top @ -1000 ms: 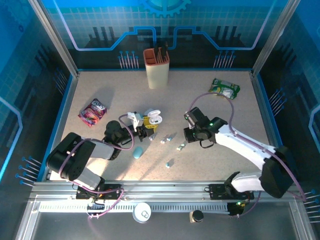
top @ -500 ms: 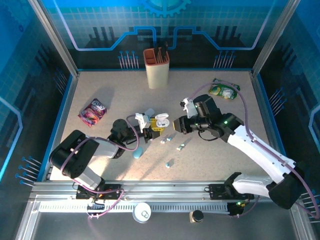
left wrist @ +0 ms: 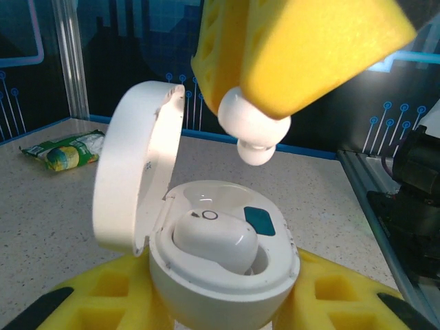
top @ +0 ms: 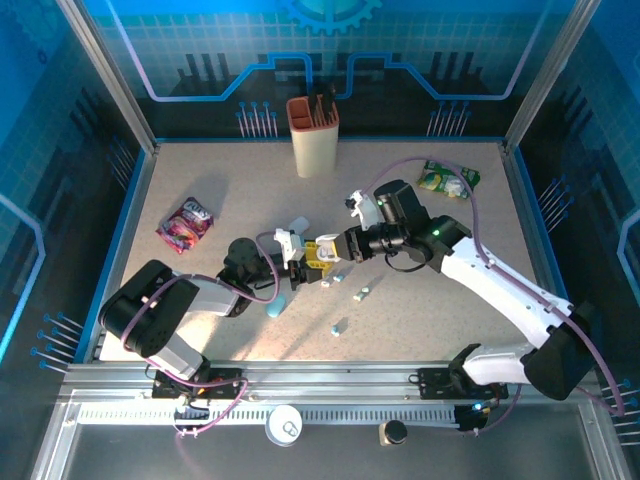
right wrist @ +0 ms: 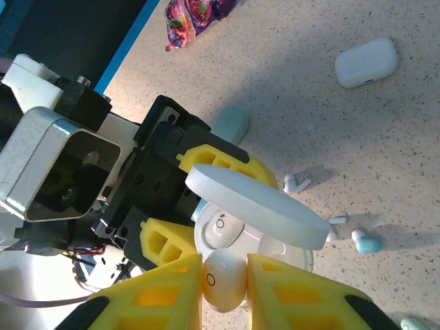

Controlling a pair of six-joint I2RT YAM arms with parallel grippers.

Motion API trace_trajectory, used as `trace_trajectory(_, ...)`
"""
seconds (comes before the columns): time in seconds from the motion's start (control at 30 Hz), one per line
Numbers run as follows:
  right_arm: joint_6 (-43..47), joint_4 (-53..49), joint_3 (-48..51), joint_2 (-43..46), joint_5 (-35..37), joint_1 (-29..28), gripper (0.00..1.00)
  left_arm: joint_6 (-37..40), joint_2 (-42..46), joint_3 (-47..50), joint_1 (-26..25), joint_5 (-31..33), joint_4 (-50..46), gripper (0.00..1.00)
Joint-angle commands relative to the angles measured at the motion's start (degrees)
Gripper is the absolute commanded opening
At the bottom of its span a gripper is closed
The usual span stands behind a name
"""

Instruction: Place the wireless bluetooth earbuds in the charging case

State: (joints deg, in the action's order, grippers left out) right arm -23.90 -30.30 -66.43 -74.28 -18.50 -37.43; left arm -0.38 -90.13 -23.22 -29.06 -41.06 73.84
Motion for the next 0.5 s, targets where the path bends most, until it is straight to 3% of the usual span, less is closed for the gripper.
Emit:
trace_trajectory(0.0, 1.0, 1.5, -1.0, -0.3, -1.1, 0.2, 0.21, -1.1, 0.2, -1.3, -0.4, -2.1, 2.0, 0.35)
trace_trajectory(0.47, 1.1, 0.7, 0.4, -0.9, 1.0, 0.2, 0.21, -3.0, 1.4, -1.4, -0.5, -2.2, 3.9, 0.35)
